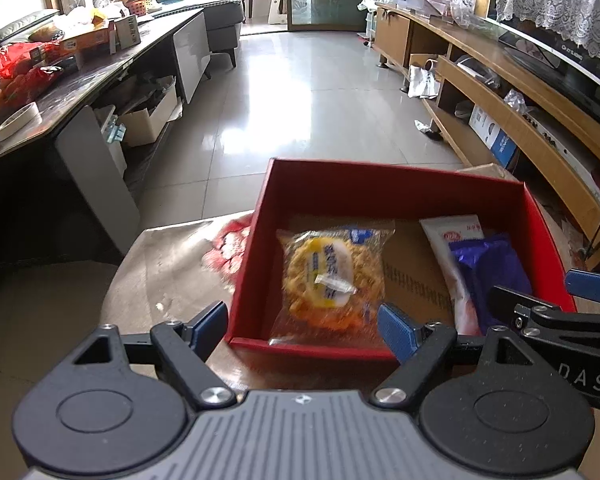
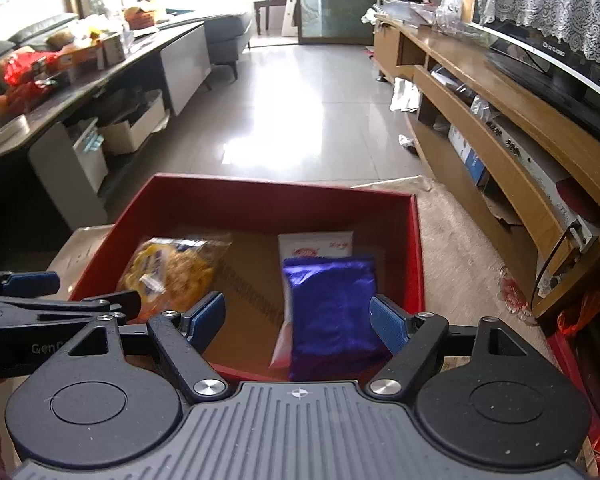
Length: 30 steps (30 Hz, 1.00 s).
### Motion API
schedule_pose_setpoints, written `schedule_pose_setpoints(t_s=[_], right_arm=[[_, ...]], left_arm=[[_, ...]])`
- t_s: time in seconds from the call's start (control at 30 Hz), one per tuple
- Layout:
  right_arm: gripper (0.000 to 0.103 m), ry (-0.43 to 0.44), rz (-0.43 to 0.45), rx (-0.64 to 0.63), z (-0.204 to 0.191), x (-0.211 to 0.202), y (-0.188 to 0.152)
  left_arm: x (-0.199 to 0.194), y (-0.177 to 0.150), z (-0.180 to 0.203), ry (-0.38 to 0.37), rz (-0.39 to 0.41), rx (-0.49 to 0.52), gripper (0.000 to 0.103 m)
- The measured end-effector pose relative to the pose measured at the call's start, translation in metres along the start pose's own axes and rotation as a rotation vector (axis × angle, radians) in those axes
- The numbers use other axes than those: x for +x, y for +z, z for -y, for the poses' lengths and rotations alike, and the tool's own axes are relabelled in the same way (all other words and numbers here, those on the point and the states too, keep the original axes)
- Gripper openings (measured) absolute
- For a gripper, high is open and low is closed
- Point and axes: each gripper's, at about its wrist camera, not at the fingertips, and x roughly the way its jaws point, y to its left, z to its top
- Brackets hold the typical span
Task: Organize snacks
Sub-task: 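Withdraw both tools from the red box toward the loose snacks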
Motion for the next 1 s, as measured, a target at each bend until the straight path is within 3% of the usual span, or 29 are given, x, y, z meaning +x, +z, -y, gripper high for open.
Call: schedule_pose_setpoints(t_s=[0.17, 0.63, 0.9, 1.0], right_arm=[[0.084, 0.031, -0.036, -0.021, -0.013, -0.007, -0.015], [0.085, 0.128, -0.192, -0.102, -0.069, -0.011, -0.067], [0.085, 0.272, -0.354, 0.098, -0.072, -0.006, -0.099], [0.086, 0.265, -0.361, 0.166, -0.077, -0.001, -0.102]], left_arm=[[-0.009, -0.024, -0.016, -0.011, -0.031, -0.001, 0.081], [-0.027, -0.095, -0.084, -0.008, -0.161, -0.153, 0.081], [-0.036, -0.099, -0.108, -0.045, -0.147, -0.212, 0.081], [-0.041, -0.098, -0.109, -0.057, -0.131, -0.209, 0.081]])
